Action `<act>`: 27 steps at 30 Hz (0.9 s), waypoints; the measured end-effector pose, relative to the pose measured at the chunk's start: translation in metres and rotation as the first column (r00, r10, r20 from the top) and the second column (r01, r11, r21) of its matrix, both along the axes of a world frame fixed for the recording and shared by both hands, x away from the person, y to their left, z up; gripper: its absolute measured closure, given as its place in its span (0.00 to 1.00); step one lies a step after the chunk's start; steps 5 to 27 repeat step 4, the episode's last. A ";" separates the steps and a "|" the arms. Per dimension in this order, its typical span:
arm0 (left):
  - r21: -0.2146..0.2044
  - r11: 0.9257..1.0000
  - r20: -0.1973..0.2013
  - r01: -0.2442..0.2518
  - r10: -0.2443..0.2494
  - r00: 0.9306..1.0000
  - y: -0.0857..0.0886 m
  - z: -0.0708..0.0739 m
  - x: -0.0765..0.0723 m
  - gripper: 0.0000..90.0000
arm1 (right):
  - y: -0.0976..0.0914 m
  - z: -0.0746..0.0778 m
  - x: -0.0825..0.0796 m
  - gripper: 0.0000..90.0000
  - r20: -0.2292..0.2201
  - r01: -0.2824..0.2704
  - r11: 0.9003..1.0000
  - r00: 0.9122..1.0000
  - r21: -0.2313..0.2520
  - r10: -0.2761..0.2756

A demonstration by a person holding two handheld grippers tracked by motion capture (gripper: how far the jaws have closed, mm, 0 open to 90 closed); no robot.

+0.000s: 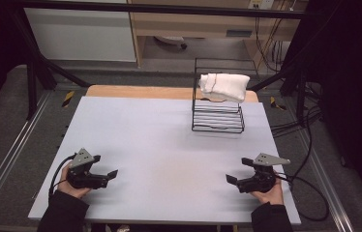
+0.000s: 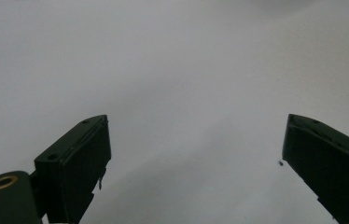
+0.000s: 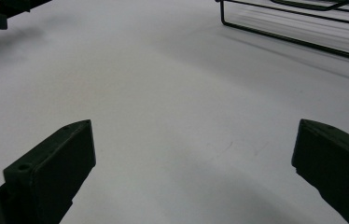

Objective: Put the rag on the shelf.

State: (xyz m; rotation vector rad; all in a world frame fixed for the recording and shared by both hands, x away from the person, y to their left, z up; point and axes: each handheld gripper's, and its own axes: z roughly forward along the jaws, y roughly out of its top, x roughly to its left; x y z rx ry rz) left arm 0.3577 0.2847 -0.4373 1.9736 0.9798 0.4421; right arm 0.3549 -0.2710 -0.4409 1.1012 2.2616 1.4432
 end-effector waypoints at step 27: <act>0.003 1.000 -0.003 0.009 -0.009 1.000 0.000 0.000 -0.001 0.09 | 0.000 0.000 0.000 0.00 0.000 -0.001 1.000 1.000 -0.006 0.001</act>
